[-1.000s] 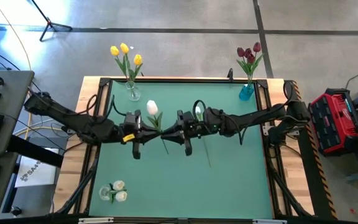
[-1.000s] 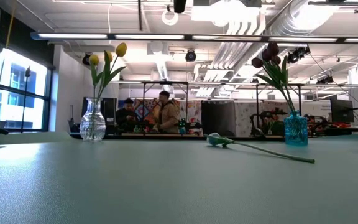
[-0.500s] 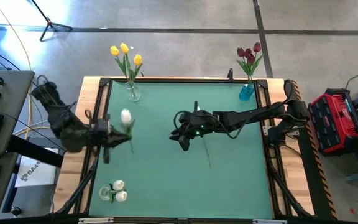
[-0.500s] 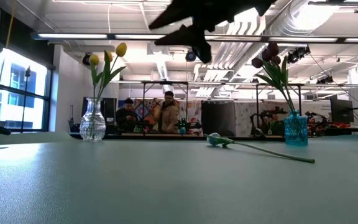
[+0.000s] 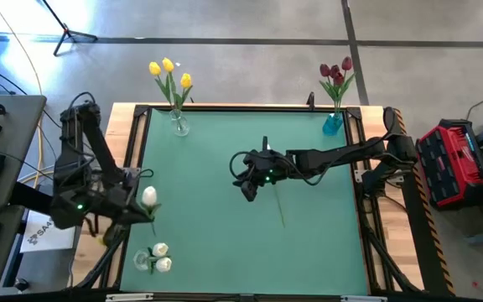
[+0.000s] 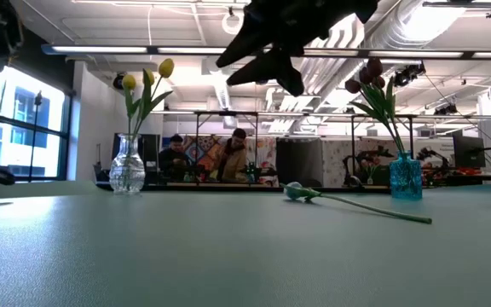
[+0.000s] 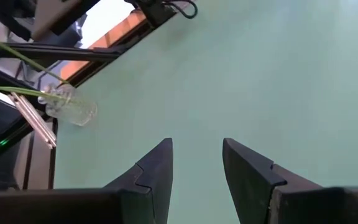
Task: Sort flowers into vase by color
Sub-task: Put the right white tulip into the bottom transparent vase
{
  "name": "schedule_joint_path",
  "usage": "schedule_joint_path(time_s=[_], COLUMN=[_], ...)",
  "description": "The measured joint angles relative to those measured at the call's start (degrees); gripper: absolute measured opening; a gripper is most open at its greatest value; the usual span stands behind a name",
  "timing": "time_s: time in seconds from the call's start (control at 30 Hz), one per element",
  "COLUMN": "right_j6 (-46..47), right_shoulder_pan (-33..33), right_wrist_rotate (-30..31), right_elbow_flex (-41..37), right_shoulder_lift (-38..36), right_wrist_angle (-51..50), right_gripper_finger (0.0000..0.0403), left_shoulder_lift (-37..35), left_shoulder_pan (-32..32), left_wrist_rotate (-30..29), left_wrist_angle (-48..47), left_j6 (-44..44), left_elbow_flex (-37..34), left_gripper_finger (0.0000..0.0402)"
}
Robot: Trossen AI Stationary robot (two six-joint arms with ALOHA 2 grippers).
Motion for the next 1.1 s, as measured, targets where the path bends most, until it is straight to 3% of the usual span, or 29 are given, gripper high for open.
schedule_joint_path(time_s=[0.4,1.1], right_j6=[3.7,11.4], right_shoulder_pan=[0.1,0.1], right_wrist_rotate=[2.0,9.8], right_elbow_flex=[0.0,0.0], right_shoulder_lift=[0.0,0.0], right_wrist_angle=[-2.7,-2.6], right_gripper_finger=[0.0129,0.0129], left_shoulder_lift=[0.0,9.3], left_shoulder_pan=[-13.0,-15.0], left_wrist_rotate=[-4.7,-4.7], left_wrist_angle=[0.1,4.8], left_j6=[-5.1,-8.9], left_elbow_flex=[0.0,0.0], left_gripper_finger=[0.0000,0.0000])
